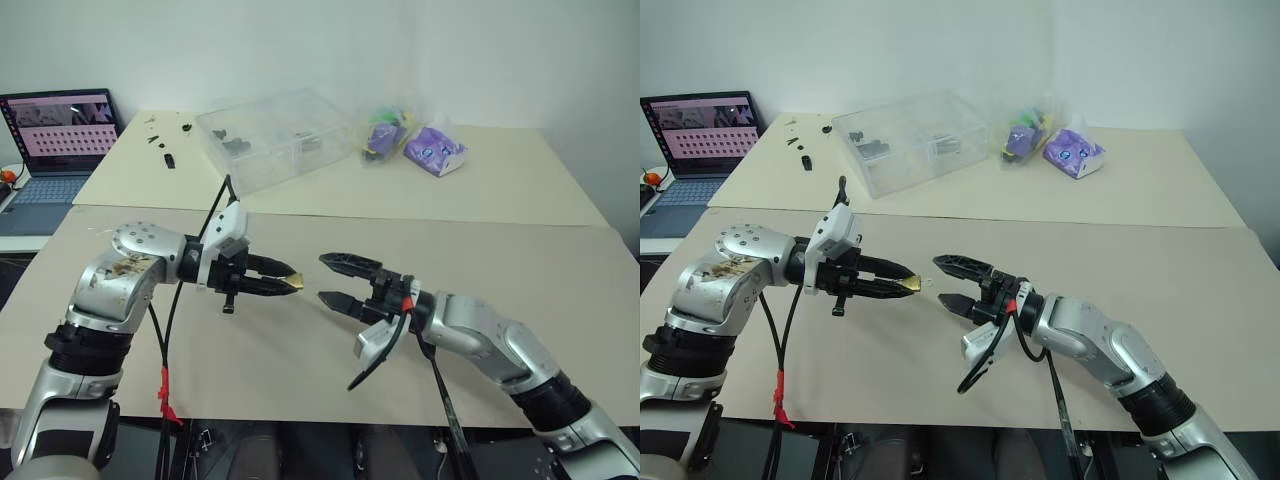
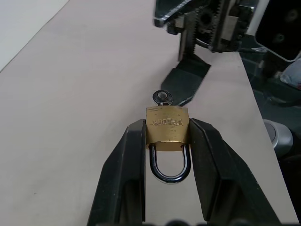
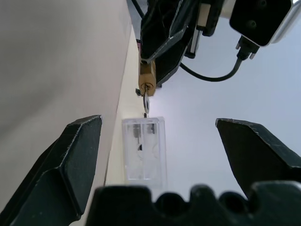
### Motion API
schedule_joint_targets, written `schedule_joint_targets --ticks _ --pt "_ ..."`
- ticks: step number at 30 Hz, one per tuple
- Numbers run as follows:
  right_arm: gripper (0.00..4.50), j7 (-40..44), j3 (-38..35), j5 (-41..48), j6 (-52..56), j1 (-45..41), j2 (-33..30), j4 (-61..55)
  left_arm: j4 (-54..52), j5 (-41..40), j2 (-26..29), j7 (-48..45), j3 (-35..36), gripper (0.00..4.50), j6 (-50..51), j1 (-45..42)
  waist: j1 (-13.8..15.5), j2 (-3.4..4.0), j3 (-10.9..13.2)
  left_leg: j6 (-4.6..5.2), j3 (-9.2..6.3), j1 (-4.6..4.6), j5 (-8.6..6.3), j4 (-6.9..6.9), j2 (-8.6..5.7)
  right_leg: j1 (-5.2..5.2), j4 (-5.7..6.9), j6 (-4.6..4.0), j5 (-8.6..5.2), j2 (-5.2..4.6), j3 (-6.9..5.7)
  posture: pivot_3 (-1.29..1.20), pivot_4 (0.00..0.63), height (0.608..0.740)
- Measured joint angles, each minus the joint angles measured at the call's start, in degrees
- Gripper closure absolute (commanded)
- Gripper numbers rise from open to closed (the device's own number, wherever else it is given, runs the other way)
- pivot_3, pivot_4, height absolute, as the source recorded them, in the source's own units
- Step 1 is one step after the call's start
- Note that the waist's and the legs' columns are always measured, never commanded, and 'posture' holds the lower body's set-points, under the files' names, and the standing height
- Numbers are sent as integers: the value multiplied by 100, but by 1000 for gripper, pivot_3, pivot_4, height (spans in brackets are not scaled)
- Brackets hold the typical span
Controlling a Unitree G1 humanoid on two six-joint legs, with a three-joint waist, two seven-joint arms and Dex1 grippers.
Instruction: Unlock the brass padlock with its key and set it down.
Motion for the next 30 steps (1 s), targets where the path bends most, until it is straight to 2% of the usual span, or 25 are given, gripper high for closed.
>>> schedule_joint_targets --ticks 13,17,20,21,26,27,30 --pt "0 1 -6 -281 -201 36 187 73 39 -64 -50 108 -134 3660 -29 -125 -2 0 0 1 0 2 1 0 -1 2 4 2 -3 1 5 0 150 726" --pt "1073 7 -8 -292 -201 40 196 73 43 -68 -50 95 -182 3660 -34 -129 -2 0 0 1 0 2 1 0 -1 2 5 1 -3 1 5 0 150 726" --pt "2166 12 -8 -339 -203 40 195 74 90 -59 -7 15 -256 3660 -60 -130 -2 0 0 1 1 2 1 0 -1 2 5 1 -3 1 5 0 150 726" --pt "2391 12 -9 -348 -207 40 195 73 105 -51 33 -24 -279 3660 -72 -131 -3 0 0 1 0 2 1 0 -1 2 5 1 -3 2 5 0 150 726" --pt "4245 36 -14 -385 -242 66 177 74 220 46 197 -199 -351 3660 -268 -241 1 0 0 1 0 3 1 0 -1 2 6 0 -4 2 5 0 150 726" --pt "4419 49 -14 -391 -243 66 177 74 245 52 203 -216 -351 3660 -295 -290 4 0 0 1 0 3 1 0 -2 2 6 1 -4 2 5 0 150 726" --pt "4419 85 -42 -409 -239 66 181 77 345 82 175 -196 -351 3660 -322 -369 1 0 0 1 1 4 1 0 -2 3 5 1 -4 2 6 0 150 726"
